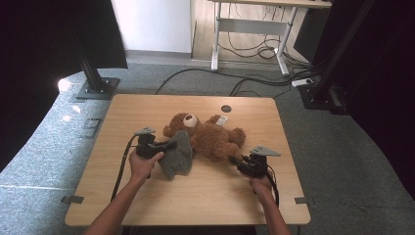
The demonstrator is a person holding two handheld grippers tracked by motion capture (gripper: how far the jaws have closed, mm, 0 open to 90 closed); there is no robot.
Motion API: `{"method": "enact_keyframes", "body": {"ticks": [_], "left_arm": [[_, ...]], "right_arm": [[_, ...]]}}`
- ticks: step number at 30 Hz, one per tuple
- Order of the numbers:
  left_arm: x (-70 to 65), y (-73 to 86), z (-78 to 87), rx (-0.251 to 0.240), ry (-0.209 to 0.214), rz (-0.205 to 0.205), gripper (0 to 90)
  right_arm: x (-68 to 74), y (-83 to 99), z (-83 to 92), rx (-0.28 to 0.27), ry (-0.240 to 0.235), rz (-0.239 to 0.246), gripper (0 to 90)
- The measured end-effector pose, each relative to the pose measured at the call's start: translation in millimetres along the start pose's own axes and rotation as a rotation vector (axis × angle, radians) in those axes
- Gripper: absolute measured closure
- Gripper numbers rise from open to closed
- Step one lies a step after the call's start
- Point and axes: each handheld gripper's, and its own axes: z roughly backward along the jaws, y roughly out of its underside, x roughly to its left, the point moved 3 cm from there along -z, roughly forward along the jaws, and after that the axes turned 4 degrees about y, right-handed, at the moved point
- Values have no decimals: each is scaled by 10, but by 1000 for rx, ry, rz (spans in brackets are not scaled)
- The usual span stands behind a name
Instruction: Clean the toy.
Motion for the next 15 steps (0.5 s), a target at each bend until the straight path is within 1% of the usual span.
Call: {"method": "enact_keyframes", "body": {"ticks": [2,3,5,6,7,8,9,11,13,15], "left_arm": [[-160,-43,-85,-1,43,-30,787],[-272,-81,-152,-1,77,-49,786],[-421,-138,-260,5,118,-69,787],[-511,-177,-341,14,128,-90,786],[-556,-199,-391,20,126,-105,786],[-610,-228,-475,33,114,-124,786],[-632,-243,-544,41,110,-124,786],[-635,-244,-663,63,107,-103,785],[-587,-207,-794,96,82,-82,784],[-524,-156,-857,110,61,-67,783]], "right_arm": [[5,0,-3,-3,-2,2,675],[6,1,-4,-3,-4,2,675],[5,3,-2,-1,-8,8,675],[5,4,-1,-1,-10,10,675],[9,7,-2,-3,-13,11,675],[11,9,-2,-3,-15,13,675],[14,10,-1,-3,-16,18,675],[15,11,2,-3,-18,22,675],[15,13,2,-3,-21,24,675],[15,16,4,0,-24,31,675]]}}
